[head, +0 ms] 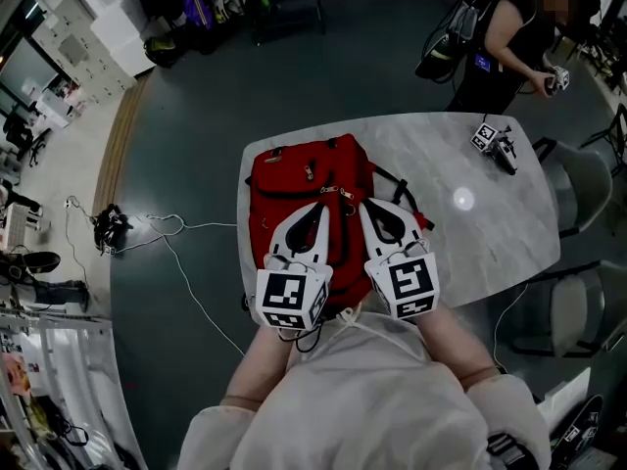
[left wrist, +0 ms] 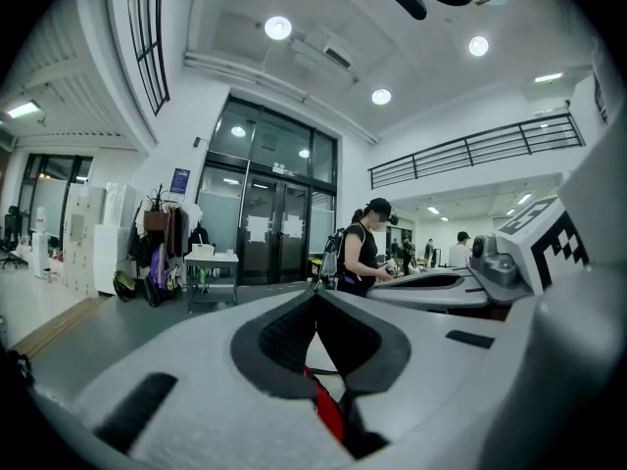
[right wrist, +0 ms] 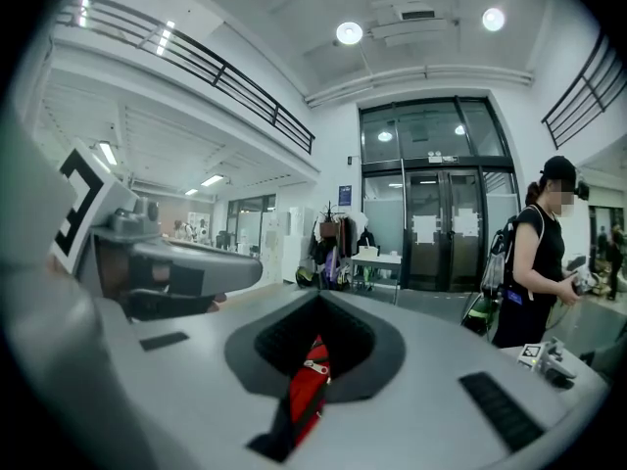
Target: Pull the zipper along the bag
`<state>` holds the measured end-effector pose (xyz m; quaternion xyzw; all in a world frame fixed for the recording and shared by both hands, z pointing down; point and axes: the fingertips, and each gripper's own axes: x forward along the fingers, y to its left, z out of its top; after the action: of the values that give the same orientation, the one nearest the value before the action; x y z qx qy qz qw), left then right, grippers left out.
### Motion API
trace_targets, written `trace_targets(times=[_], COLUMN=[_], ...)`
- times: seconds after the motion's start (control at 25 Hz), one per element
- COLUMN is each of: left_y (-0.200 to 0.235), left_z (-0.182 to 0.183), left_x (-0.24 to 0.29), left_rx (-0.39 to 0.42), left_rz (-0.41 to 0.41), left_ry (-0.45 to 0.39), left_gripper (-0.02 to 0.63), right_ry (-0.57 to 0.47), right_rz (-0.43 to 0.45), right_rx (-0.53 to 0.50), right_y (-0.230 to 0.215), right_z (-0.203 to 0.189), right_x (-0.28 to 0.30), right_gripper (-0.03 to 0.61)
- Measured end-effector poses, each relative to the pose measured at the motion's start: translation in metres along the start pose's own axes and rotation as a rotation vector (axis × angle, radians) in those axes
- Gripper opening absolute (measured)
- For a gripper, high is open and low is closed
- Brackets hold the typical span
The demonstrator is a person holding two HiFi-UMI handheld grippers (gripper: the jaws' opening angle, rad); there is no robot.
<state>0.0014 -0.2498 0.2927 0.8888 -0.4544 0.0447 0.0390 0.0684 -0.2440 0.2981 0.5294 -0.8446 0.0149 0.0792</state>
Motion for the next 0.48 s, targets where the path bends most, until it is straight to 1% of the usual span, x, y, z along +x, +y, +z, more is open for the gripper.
trace_targets(times=[0.24, 0.48], left_y=[-0.0011, 0.0030], left_z=[-0.0052, -0.0087], left_x=[-0.0060, -0.0056], left_rx=[-0.016, -0.045], left_rz=[0.010, 0.029], left_ry=[0.011, -0.007], left_gripper=[0.020, 0.020], right_ry=[-0.006, -0.016], right_rz=[-0.001, -0.010], right_rx=[0.007, 0.010], right_y=[0.0000, -0.0020], right_z=[-0.0033, -0.0085], right_x=[-0.0059, -0.0051], right_gripper=[0.025, 0.025])
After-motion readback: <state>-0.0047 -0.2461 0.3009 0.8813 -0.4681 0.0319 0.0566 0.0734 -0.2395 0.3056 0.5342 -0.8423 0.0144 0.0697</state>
